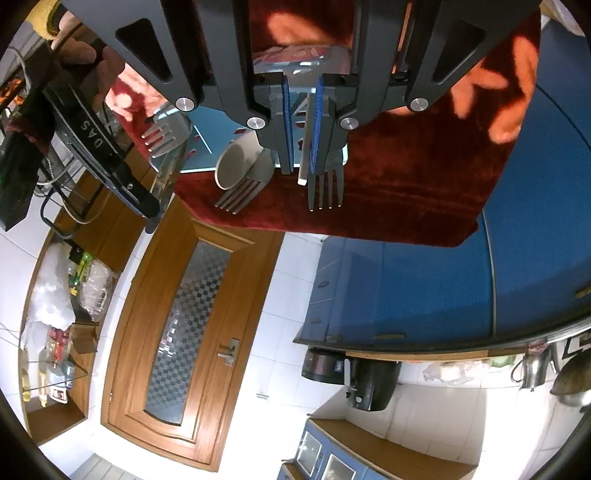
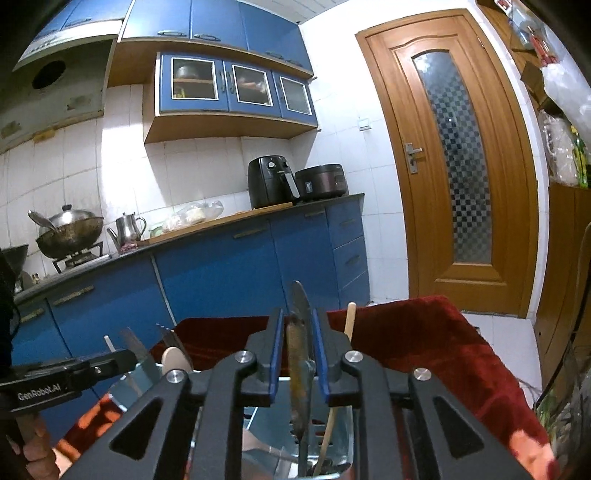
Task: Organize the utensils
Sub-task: 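Lower both held utensils into the caddy and open both tools, then withdraw both tools from the caddy toward the remaining utensils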
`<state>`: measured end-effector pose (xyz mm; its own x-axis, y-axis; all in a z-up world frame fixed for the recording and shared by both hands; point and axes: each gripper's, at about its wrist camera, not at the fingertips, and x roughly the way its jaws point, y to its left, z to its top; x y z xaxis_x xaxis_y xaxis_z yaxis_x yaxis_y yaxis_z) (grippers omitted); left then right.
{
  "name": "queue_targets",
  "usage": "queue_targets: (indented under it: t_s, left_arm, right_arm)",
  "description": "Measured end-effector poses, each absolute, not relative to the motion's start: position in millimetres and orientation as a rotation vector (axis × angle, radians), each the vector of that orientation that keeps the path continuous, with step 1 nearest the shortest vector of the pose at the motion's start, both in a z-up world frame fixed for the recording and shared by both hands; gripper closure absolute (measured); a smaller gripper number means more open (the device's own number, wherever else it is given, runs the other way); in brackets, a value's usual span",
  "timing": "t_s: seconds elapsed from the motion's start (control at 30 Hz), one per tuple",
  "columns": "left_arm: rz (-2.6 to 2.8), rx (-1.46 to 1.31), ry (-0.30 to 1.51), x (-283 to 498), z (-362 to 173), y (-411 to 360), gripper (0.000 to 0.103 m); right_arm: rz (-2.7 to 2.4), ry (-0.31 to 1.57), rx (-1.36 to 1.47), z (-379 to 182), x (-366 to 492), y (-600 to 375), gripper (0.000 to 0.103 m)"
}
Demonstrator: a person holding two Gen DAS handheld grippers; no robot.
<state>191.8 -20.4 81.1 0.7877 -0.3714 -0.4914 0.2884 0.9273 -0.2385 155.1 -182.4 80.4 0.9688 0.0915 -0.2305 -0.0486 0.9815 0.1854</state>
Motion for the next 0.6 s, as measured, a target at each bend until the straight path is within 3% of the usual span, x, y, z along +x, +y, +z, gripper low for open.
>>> queue_targets:
  t_s: [0.6]
  left_arm:
    - [-0.356,-0.141,0.552,148,101,-14,0.094]
  right_arm:
    - [0.093,0.234,0.16,107,102,-173,0.075]
